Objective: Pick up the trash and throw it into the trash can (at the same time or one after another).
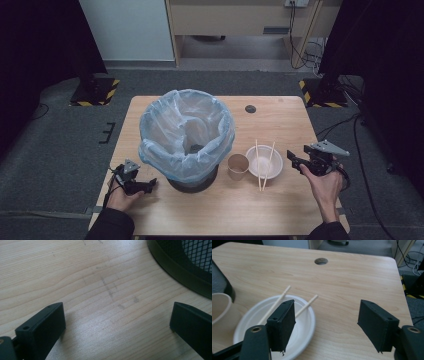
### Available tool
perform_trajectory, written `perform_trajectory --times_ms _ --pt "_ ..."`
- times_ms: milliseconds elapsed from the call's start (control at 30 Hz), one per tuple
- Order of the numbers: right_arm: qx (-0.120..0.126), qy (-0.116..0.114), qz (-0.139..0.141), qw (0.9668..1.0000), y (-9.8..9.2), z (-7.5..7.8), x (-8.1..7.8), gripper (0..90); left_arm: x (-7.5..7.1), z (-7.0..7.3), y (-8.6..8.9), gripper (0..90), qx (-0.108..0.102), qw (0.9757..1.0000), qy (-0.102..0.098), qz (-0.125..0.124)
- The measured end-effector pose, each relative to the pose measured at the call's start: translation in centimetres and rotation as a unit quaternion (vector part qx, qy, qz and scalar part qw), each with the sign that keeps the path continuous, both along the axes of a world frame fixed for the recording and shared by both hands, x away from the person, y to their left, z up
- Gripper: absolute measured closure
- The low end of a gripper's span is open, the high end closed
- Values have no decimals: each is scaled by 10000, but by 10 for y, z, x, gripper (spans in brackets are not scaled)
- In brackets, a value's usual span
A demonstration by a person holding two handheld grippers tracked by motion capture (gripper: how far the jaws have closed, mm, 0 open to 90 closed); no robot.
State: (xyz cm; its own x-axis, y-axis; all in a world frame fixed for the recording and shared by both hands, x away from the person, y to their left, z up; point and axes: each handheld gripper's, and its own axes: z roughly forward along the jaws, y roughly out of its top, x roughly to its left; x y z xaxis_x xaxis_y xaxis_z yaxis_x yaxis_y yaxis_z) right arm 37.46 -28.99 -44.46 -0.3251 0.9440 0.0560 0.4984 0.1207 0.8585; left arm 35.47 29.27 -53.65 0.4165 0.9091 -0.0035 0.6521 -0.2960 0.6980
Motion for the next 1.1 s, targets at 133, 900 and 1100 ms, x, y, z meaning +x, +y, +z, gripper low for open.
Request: perform_trajectory --times_ms 133,900,1100 --pt "-60 -44 104 9999 9 12 0 319 0 0 -1 0 -4 10000 0 9" --pt "-221 98 532 9983 61 7 30 458 0 0 -2 0 6 10000 9 18" --pt "-270 516 474 9972 63 -19 31 500 -1 0 -3 0 5 10000 1 -1"
